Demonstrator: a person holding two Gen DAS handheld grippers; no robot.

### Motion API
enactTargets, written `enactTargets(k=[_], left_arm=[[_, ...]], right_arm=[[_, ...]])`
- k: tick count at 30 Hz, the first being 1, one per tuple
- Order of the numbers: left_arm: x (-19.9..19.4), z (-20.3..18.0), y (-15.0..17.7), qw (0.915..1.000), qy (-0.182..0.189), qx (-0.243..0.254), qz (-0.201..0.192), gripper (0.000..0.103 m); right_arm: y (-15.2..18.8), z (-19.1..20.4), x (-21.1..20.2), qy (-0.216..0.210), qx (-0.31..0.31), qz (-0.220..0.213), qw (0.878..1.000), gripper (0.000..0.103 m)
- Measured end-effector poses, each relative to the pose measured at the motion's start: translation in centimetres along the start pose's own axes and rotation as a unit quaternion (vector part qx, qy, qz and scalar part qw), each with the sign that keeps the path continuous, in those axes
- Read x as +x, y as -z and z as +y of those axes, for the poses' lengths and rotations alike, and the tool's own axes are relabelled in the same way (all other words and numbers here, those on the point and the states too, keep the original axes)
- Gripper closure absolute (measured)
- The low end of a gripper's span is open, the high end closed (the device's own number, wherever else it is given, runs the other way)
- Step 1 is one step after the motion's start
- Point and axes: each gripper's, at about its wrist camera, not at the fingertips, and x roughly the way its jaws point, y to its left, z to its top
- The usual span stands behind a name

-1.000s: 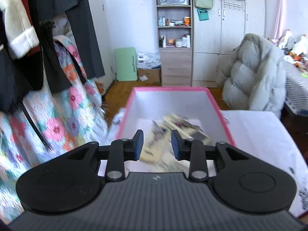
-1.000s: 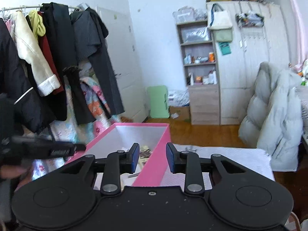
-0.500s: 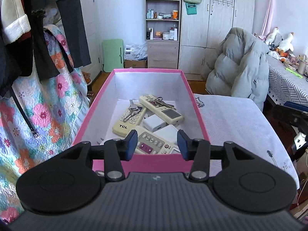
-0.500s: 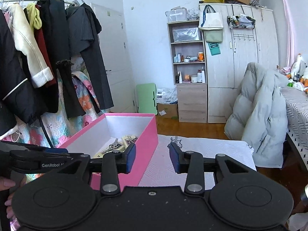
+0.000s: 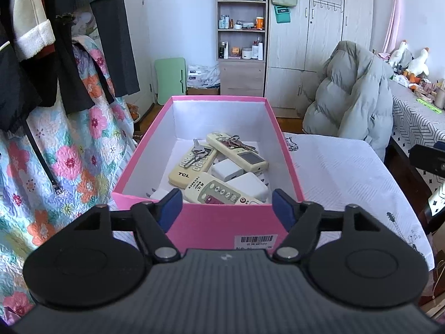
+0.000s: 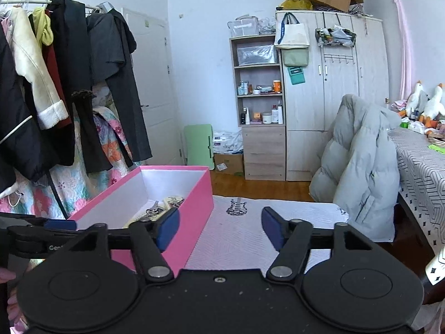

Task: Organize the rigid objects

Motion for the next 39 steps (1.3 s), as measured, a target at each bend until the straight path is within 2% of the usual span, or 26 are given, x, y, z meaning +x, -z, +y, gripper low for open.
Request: enactTargets(k=[2,3,5,7,12,21,25,32,39], left_arm=[[-0.3,-0.1,0.1,1.0,-0.003,-0.002,-0.005,0.021],[-0.4,-0.1,0.2,1.0,-0.006,-0.002,-0.008,0.017],[-0.5,-0.1,0.3,0.9998,-0.011,-0.006,-0.015,0.001],[-0.7,-0.1,0.5,0.9995,-0.02,-0.009,-0.023,0.001],[-0.5,0.0,0.6,0.9996,-0.027,-0.01,-0.006,0.0],[-1.3,-0.3,0.6,0.9983,-0.058,0.0,-0.01,0.0],[-2.2,-0.4,0.9,0.9987,-0.046,-0.007,-0.021,0.0],[-3.0,-1.2,2.1,0.9985,-0.048,0.009,-0.025,0.0],[-3.2,-2.1,2.7,0.9985,-0.043,0.011,-0.034,0.0]], right_arm=[[0.1,0.0,-0.1,0.009,-0.002,0.003,1.0,0.023],[0.2,-0.1,-0.1,0.015,-0.003,0.003,1.0,0.011],[0.4,-0.2,-0.3,0.023,-0.002,-0.006,1.0,0.0],[0.5,-0.4,-0.5,0.041,0.004,-0.012,0.999,0.0],[0.3,-0.8,-0.8,0.08,0.019,0.007,0.997,0.0],[0.4,-0.1,-2.1,0.071,0.003,-0.004,0.997,0.0],[0.6,0.5,-2.6,0.065,-0.004,-0.013,0.998,0.0],[1.4,0.7,-3.0,0.067,0.003,-0.04,0.997,0.0],[2.1,1.0,-2.7,0.073,-0.012,-0.04,0.996,0.0]])
